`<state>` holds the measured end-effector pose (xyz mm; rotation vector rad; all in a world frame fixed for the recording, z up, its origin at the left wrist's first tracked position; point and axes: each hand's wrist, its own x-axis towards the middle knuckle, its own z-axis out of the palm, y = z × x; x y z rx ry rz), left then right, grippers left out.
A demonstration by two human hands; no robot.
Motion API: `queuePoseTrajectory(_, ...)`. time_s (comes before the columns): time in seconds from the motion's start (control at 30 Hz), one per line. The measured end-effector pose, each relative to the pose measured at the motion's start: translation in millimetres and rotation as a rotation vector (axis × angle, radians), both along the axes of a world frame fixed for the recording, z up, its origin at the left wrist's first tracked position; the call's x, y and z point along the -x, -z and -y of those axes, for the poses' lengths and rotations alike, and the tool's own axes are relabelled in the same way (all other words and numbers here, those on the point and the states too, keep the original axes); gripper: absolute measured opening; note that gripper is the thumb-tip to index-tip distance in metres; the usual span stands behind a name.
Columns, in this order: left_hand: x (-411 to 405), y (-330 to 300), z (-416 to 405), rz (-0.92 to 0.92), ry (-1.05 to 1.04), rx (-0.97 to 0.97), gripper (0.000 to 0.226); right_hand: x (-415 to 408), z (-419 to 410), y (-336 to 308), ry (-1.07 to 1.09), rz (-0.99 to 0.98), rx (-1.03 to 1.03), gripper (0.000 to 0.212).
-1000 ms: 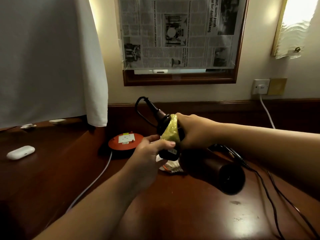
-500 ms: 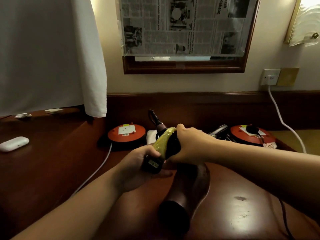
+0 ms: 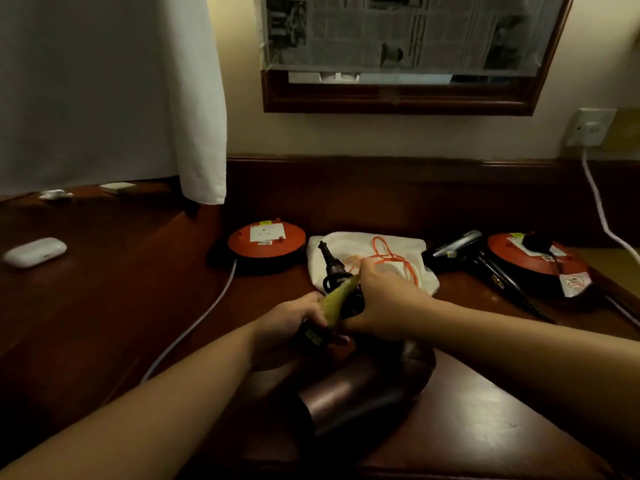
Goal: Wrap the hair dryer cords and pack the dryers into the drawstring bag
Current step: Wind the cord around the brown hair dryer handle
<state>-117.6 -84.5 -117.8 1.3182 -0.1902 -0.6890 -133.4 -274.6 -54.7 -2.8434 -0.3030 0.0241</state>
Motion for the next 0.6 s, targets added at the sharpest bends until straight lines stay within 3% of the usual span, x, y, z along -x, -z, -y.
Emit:
queuePoseTrajectory(0.07, -2, 4, 3, 0.077, -0.009, -0.094, 0.031, -2, 0, 5, 0.024, 0.009, -0.002, 0.092)
queuePoseTrajectory(0.17, -3, 8, 3, 0.197, 0.001, -0.241, 0.028, -6, 1, 12, 0.071, -0.013, 0.01, 0.096)
queuePoseTrajectory(0.3, -8, 11, -7, 0.337, 0.015, -0.469, 0.022, -13, 5, 20, 0.1, -0.058, 0.038, 0.057)
queuePoseTrajectory(0.37, -8, 8, -13, 0.41, 0.058, -0.582, 0.021, -13, 9, 19, 0.084, -0.093, 0.053, 0.048)
queuePoseTrajectory(0.53, 7, -3, -16, 0.686, 0.06, -0.892, 0.039, 4, 27, 23, -0.036, -0.078, 0.078, 0.051)
queuePoseTrajectory(0.6, 21, -9, -9, 0.711, 0.01, -0.917, 0.032, 16, 37, 27, -0.138, -0.031, 0.087, 0.069)
